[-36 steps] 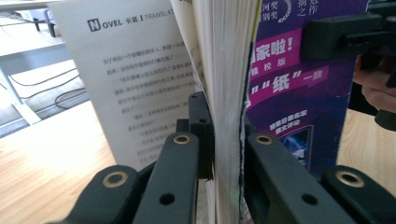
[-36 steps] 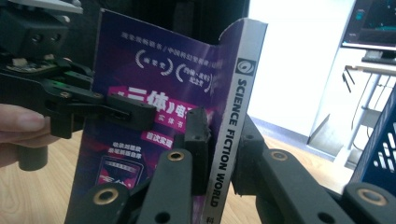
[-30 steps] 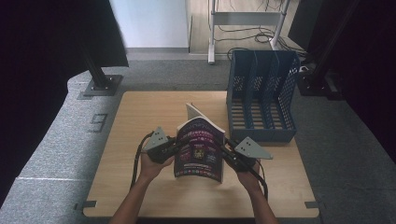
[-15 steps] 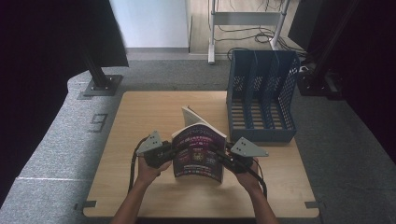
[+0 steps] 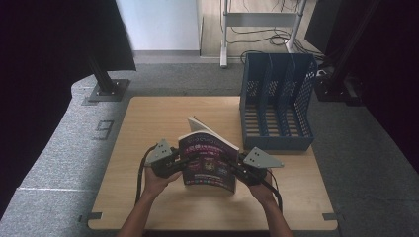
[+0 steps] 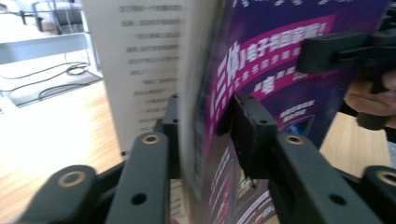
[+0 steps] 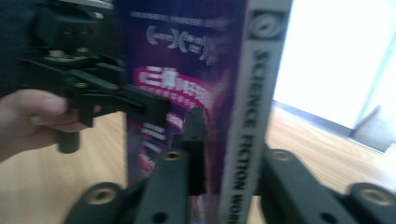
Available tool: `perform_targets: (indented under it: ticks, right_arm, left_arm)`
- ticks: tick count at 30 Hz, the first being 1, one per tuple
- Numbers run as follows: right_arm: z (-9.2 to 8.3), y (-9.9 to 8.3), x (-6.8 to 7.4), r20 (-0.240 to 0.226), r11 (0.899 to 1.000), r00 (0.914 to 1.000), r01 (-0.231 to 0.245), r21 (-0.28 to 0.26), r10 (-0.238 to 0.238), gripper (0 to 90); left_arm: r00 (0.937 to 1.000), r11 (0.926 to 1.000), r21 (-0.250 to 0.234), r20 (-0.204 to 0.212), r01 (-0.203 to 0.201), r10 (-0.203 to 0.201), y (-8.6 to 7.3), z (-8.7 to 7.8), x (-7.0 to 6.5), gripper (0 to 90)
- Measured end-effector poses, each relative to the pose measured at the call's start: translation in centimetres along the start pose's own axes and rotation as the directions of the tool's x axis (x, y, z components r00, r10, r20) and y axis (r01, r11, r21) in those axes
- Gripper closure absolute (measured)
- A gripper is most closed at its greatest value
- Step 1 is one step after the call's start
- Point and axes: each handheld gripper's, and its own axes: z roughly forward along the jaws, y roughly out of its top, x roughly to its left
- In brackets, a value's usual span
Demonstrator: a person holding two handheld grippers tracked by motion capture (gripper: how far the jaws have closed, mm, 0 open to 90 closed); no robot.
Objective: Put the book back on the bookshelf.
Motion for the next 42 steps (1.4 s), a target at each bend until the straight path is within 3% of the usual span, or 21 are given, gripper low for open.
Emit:
perform_targets:
  ticks: [1, 2, 4, 8, 9, 10, 18, 24, 27, 42]
  right_arm:
    - [0.1, -0.1, 0.1, -0.022, 1.0, 0.9997, 0.007, -0.004, -0.008, 63.8]
    - [0.3, -0.1, 0.2, -0.021, 1.0, 0.9996, 0.019, -0.004, -0.019, 63.3]
    - [0.6, 0.0, 0.3, 0.0, 1.0, 0.9998, 0.018, 0.003, -0.018, 65.1]
    - [1.1, 0.1, -0.2, -0.001, 1.0, 0.9999, -0.013, 0.008, 0.013, 70.4]
    - [1.3, 0.3, -0.3, 0.01, 1.0, 0.9998, -0.017, 0.014, 0.017, 77.9]
    - [1.3, 0.3, -0.3, 0.007, 1.0, 0.9998, -0.02, 0.016, 0.02, 78.7]
    - [1.3, 0.5, 0.2, -0.034, 1.0, 0.9994, 0.004, 0.023, -0.003, 76.3]
    - [2.6, 0.4, 0.6, -0.052, 0.997, 0.9986, 0.016, 0.071, -0.012, 78.3]
    - [2.7, 0.4, 0.8, -0.022, 0.997, 0.9995, 0.023, 0.07, -0.021, 81.0]
    - [1.4, -0.2, 0.7, -0.035, 0.999, 0.9992, 0.018, 0.036, -0.017, 81.3]
  left_arm:
    - [0.9999, 1.0, 0.003, 0.01, 0.005, -0.005, -0.1, 0.0, 0.1, 68.5]
    - [0.9999, 1.0, 0.003, 0.01, 0.005, -0.005, -0.1, 0.0, 0.1, 70.1]
    - [1.0, 1.0, 0.008, 0.006, 0.002, -0.002, -0.1, 0.2, 0.0, 71.7]
    - [0.9999, 0.9999, 0.01, 0.01, 0.009, -0.009, -0.1, 0.1, 0.1, 72.8]
    - [0.9999, 0.9999, 0.008, 0.006, 0.013, -0.013, -0.1, 0.1, 0.2, 72.9]
    - [0.9999, 0.9998, 0.008, 0.005, 0.016, -0.016, -0.2, 0.1, 0.3, 72.8]
    - [0.9993, 0.9995, 0.01, 0.018, 0.031, -0.032, -0.1, 0.0, 0.4, 76.3]
    - [0.9993, 0.9996, 0.01, 0.028, 0.026, -0.026, 0.0, 0.0, 0.3, 76.0]
    - [0.9988, 0.9995, 0.011, 0.038, 0.031, -0.031, -0.1, -0.1, 0.4, 73.2]
    - [0.9995, 0.9995, 0.018, -0.015, 0.027, -0.026, -0.2, -0.1, 0.3, 53.1]
